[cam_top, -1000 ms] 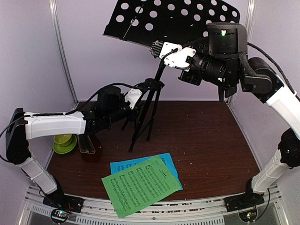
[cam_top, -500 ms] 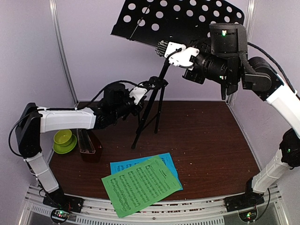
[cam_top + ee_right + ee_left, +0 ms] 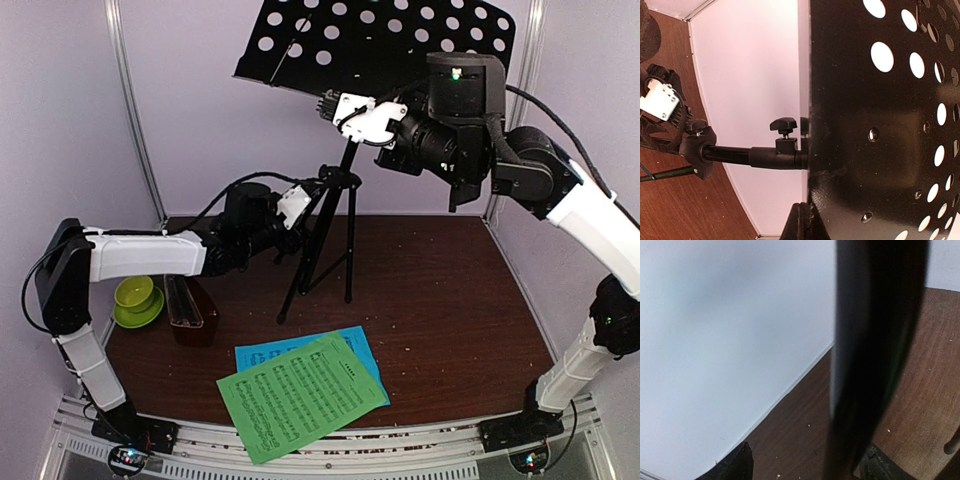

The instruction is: Set up the instrument practice props

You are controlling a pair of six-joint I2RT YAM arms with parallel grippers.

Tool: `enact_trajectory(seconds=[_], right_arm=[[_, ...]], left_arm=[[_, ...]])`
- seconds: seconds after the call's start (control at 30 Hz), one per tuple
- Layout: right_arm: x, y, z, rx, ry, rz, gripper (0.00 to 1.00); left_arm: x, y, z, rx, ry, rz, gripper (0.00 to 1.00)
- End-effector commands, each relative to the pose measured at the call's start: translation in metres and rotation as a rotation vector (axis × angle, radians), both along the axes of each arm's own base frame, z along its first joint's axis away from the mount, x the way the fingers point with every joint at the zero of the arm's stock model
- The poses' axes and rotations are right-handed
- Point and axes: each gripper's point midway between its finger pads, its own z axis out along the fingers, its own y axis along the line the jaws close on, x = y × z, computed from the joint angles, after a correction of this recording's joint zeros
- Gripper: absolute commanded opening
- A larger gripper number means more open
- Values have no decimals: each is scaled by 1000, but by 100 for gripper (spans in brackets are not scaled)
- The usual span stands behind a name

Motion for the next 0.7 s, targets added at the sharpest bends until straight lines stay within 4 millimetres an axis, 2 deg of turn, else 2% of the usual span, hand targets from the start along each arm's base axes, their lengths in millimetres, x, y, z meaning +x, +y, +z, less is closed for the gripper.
enact_trajectory(seconds=[0.0, 0.07, 0.1, 0.17, 0.37, 0.53, 0.67], right_arm=[[-7, -53, 90, 354, -184, -128, 0], [-3, -57, 89, 347, -190, -161, 0], [-2, -59, 89, 347, -193, -175, 0], [-1, -61, 89, 341, -198, -193, 0], [2, -66, 84, 289, -201, -218, 0], [8, -68, 67, 221, -192, -248, 0], [14, -62, 51, 167, -174, -261, 0]], left_arm=[[0, 25, 2, -64, 29, 92, 77], [-3, 29, 2, -102, 54, 100, 81], [-6, 29, 3, -121, 61, 96, 92], [-11, 30, 7, -172, 77, 86, 98], [-30, 35, 17, -304, 117, 51, 98], [-38, 47, 14, -318, 144, 85, 98], [-45, 58, 12, -322, 152, 109, 98]])
